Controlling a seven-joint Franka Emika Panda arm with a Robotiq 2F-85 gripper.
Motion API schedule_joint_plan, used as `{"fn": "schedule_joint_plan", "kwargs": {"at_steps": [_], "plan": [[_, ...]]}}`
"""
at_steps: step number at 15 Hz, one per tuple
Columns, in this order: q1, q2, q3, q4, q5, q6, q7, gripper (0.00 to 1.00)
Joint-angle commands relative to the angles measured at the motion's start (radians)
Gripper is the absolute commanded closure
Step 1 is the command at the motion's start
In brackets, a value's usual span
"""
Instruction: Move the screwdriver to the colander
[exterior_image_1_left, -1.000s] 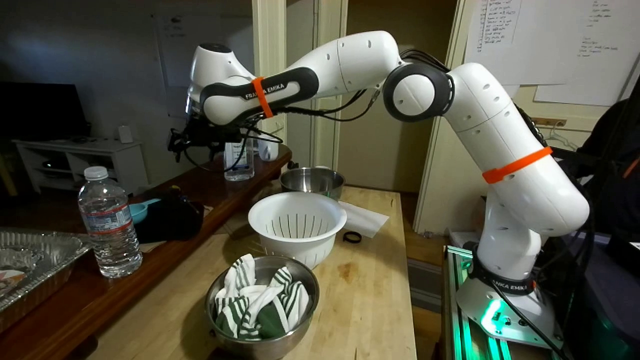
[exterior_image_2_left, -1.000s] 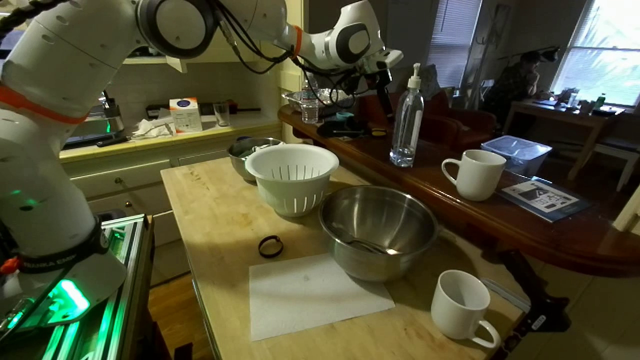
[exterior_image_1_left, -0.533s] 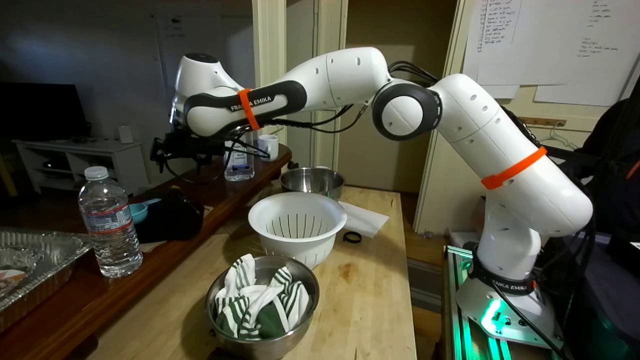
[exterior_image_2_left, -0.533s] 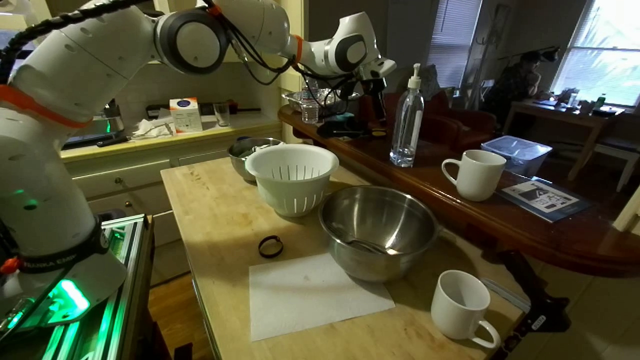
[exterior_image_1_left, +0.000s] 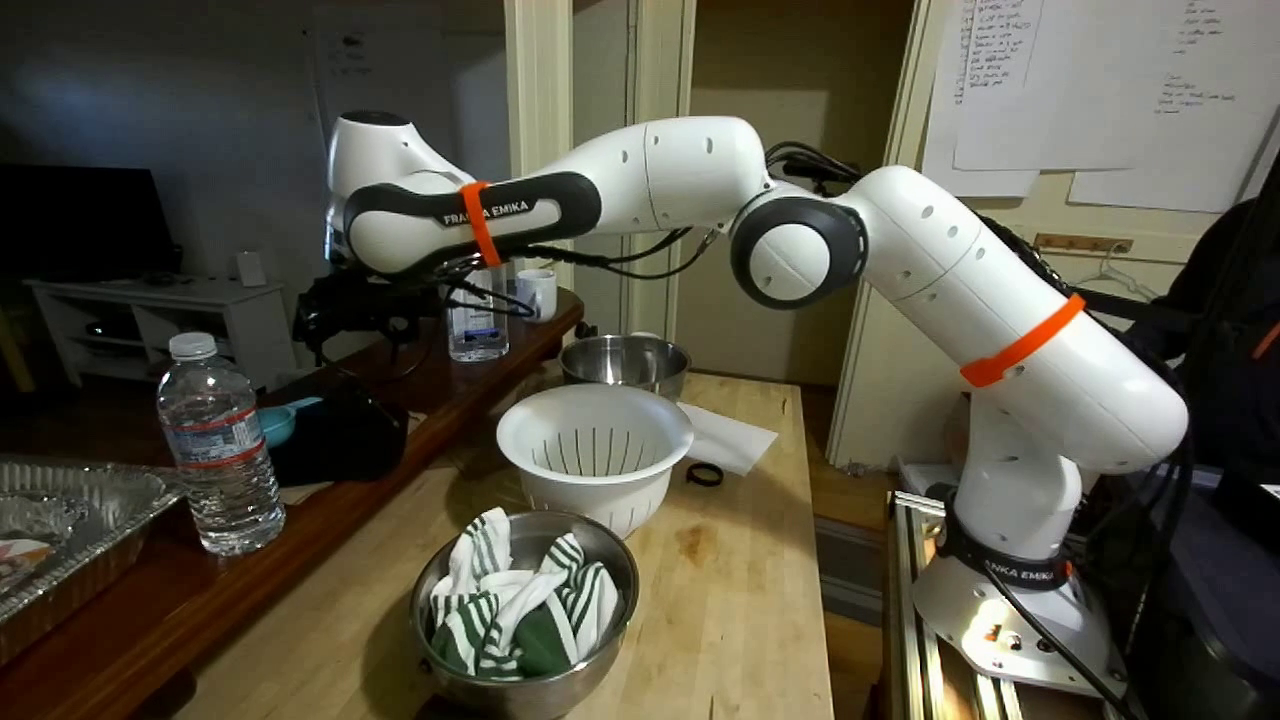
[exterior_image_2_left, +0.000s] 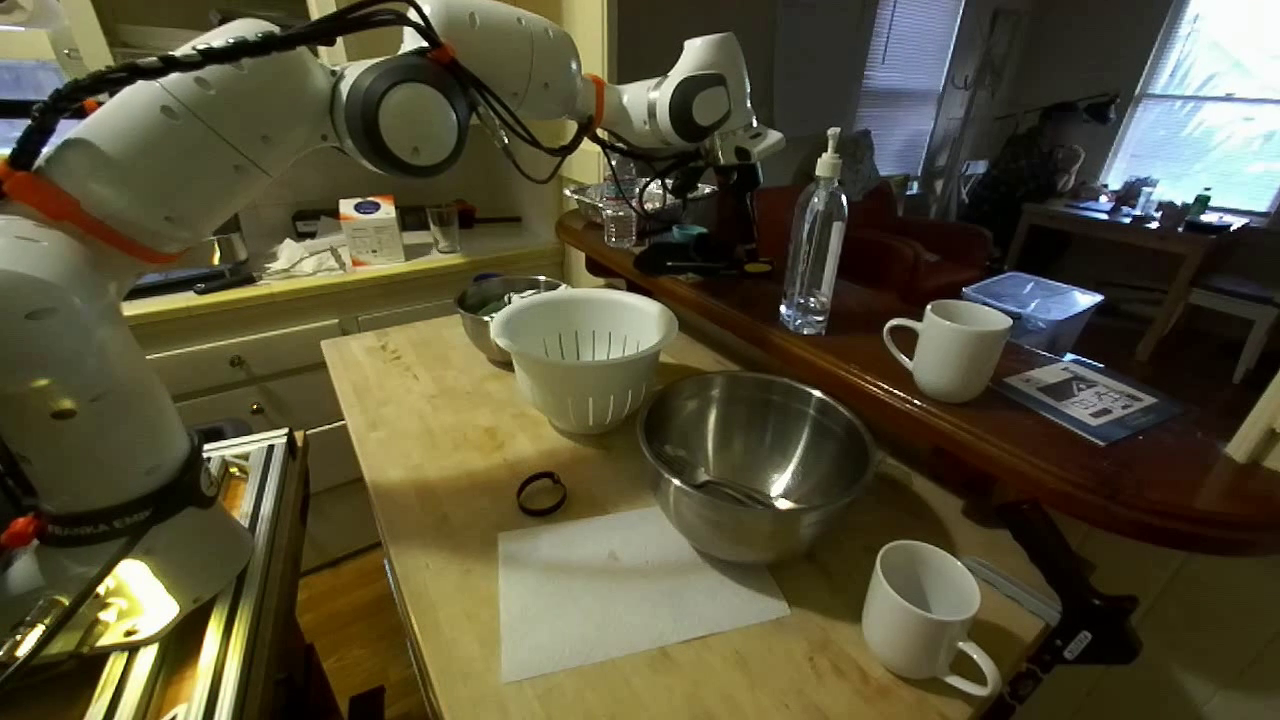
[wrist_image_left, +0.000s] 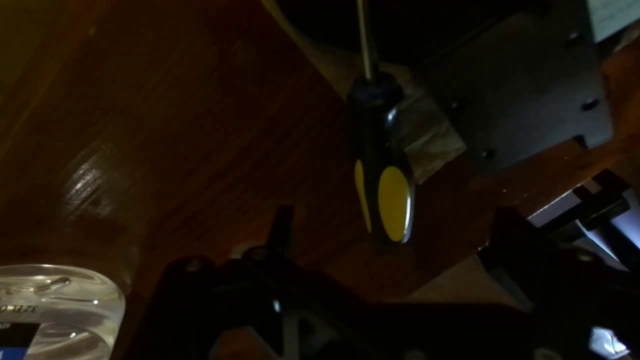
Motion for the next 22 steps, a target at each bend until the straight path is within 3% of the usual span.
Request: {"fn": "schedule_joint_plan", "kwargs": {"at_steps": [1, 5, 6, 8, 9, 16, 22], "plan": [[-0.004, 0.080, 0.002, 0.109, 0.011, -0.068, 0.006, 0.00], [-0.013, 0.125, 0.001, 0.145, 0.009, -0.070, 0.001, 0.04], [-0.014, 0.135, 0.001, 0.157, 0.007, -0.066, 0.000, 0.26], [-0.014, 0.149, -0.001, 0.177, 0.002, -0.066, -0.002, 0.30], [-0.015, 0.153, -0.002, 0.189, 0.000, -0.068, -0.003, 0.36], [-0.017, 0.163, -0.003, 0.218, 0.001, -0.073, -0.003, 0.92], [-0.013, 0.070, -0.017, 0.184, -0.025, -0.101, -0.044, 0.92]]}}
